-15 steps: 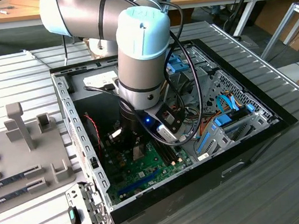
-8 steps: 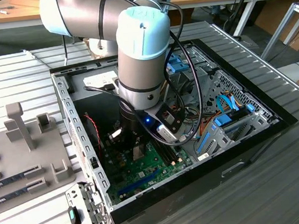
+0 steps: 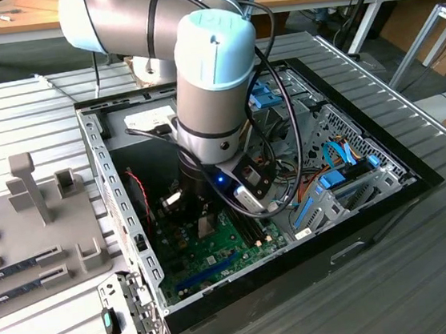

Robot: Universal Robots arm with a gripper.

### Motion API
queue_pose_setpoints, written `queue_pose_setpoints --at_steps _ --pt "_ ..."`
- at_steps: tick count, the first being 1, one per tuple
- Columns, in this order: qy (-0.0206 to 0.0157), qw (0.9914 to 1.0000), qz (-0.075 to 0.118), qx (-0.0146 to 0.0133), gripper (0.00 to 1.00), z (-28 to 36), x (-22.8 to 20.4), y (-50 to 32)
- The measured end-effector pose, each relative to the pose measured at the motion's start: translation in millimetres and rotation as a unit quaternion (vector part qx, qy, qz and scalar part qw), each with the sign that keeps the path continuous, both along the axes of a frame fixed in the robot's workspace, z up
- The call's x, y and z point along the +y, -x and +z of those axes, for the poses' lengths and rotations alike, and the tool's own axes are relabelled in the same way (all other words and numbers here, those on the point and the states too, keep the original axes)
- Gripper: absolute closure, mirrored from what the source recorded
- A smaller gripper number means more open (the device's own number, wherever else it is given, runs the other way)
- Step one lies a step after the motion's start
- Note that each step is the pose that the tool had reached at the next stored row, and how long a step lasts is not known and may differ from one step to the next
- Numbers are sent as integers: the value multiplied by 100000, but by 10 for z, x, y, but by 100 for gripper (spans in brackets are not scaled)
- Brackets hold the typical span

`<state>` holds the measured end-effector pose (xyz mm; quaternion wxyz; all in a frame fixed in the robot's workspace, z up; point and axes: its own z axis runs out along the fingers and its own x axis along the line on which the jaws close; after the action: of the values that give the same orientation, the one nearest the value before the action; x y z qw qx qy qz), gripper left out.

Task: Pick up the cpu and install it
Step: 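Place the cpu into insertion slot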

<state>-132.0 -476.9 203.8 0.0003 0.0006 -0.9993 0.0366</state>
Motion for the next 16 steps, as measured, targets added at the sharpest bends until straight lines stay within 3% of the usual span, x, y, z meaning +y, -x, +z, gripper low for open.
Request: queue_pose_setpoints --at_steps 2,7,16 --pt "-442 99997 -553 -6 61 10 -1 0" --pt "-386 99997 -673 7 61 12 -1 0" --pt "-275 99992 -1219 -2 61 -66 -2 0"
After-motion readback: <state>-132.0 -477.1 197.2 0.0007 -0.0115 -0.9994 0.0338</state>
